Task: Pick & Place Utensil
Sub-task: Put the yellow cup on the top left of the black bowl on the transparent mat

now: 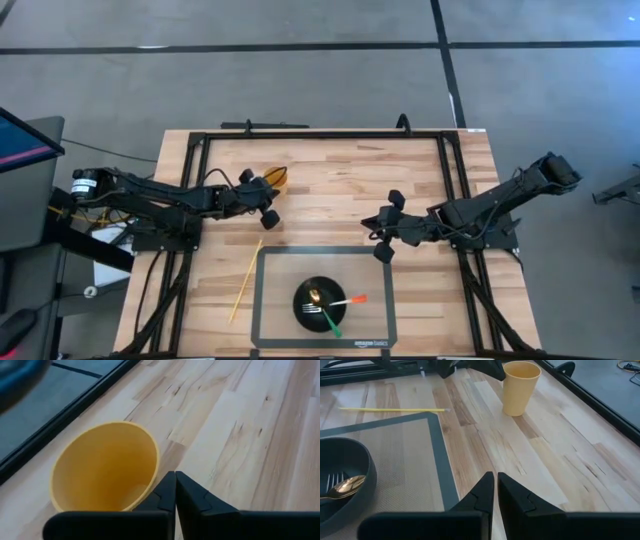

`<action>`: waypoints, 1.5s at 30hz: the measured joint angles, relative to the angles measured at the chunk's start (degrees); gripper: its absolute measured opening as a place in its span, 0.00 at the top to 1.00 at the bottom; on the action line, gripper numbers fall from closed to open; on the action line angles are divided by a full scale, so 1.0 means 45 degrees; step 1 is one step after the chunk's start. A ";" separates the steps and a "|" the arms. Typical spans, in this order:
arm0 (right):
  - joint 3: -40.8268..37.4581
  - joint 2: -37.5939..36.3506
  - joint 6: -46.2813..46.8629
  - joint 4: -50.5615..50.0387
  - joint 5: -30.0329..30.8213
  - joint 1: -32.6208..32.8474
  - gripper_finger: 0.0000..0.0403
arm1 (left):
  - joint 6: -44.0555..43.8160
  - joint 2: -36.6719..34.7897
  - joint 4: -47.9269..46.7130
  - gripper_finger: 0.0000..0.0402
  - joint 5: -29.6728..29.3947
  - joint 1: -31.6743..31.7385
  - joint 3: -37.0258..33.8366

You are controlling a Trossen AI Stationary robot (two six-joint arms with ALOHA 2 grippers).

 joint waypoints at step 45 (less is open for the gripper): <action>0.0000 0.0000 -0.0024 0.0151 0.0009 -0.0019 0.96 | 0.2977 0.0766 0.1140 0.54 0.1258 0.1486 0.0012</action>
